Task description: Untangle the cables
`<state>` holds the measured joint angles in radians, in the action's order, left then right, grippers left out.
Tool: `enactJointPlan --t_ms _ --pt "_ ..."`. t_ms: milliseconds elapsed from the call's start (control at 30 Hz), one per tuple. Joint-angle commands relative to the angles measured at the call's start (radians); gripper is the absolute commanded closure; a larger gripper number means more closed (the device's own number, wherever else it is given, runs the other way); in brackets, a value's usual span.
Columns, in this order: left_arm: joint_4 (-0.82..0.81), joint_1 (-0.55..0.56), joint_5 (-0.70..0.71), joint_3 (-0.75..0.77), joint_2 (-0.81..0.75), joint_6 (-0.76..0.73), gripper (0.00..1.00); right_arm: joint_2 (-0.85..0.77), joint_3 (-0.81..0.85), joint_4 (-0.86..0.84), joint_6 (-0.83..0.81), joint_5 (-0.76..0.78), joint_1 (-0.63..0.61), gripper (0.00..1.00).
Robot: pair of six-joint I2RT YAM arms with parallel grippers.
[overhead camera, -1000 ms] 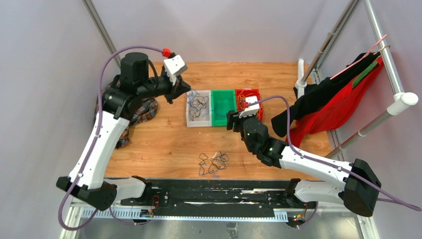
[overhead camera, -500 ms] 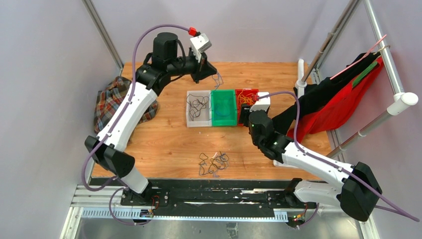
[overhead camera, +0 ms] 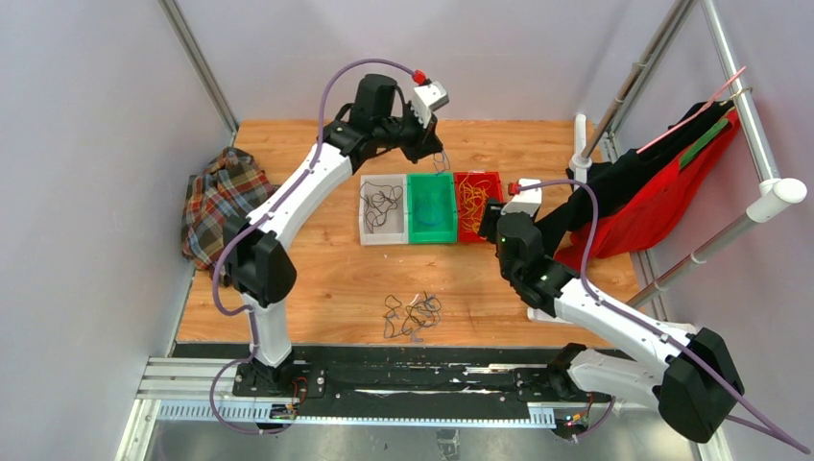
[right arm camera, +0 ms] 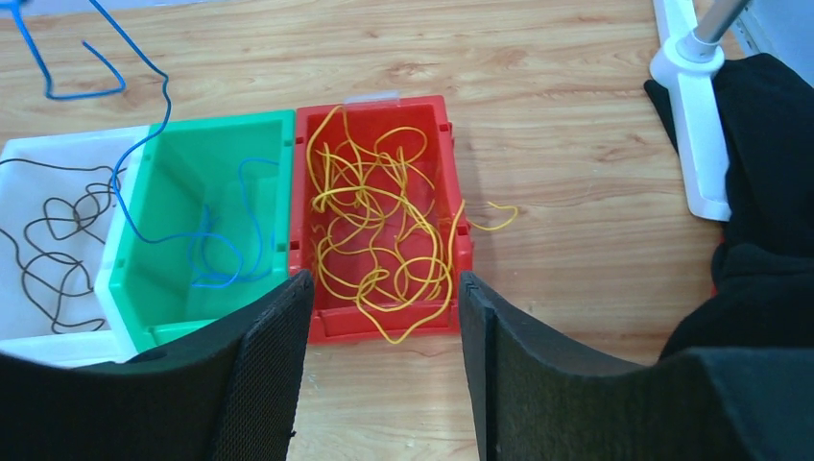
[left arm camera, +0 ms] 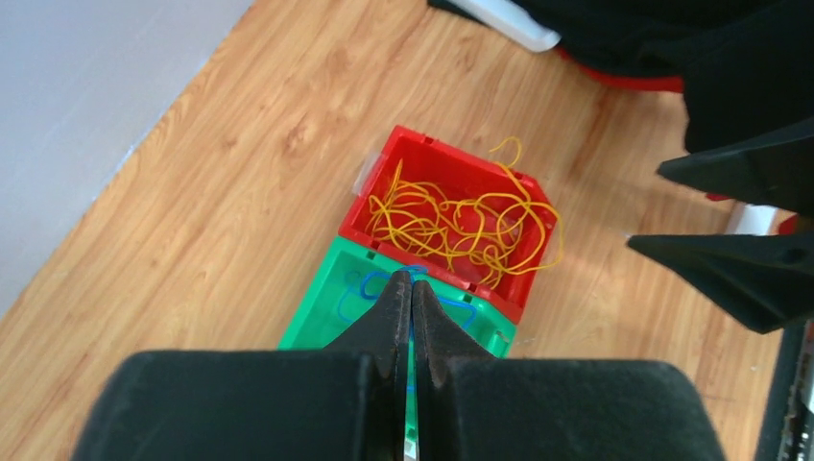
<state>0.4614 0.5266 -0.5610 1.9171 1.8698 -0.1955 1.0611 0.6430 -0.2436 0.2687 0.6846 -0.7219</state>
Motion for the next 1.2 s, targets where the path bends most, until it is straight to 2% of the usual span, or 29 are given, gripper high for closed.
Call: enactJointPlan --t_ms 0,200,500,667,867,1033,1167 --pt "-0.051 0.011 0.059 0.036 0.027 -0.033 0.99 -0.031 -0.029 0.023 0.019 0.013 0.037 0.43" --pt "-0.082 0.026 0.099 -0.017 0.061 -0.025 1.00 -0.042 -0.030 0.031 0.026 -0.015 0.048 0.44" --pt "-0.157 0.064 0.228 -0.199 0.102 -0.039 1.00 -0.063 0.021 0.092 0.016 -0.040 0.056 0.44" --pt "-0.177 0.082 0.303 -0.227 0.142 -0.043 0.99 -0.068 0.051 0.106 -0.014 -0.050 0.058 0.44" --pt "-0.095 0.117 0.449 -0.174 0.202 -0.055 0.98 -0.079 0.092 0.141 -0.038 -0.075 0.058 0.44" --pt "0.037 0.118 0.468 -0.078 0.187 -0.072 0.64 -0.102 0.125 0.199 -0.059 -0.111 0.058 0.40" --pt "0.115 0.118 0.421 -0.078 0.091 -0.107 0.39 -0.115 0.123 0.218 -0.041 -0.171 0.057 0.36"
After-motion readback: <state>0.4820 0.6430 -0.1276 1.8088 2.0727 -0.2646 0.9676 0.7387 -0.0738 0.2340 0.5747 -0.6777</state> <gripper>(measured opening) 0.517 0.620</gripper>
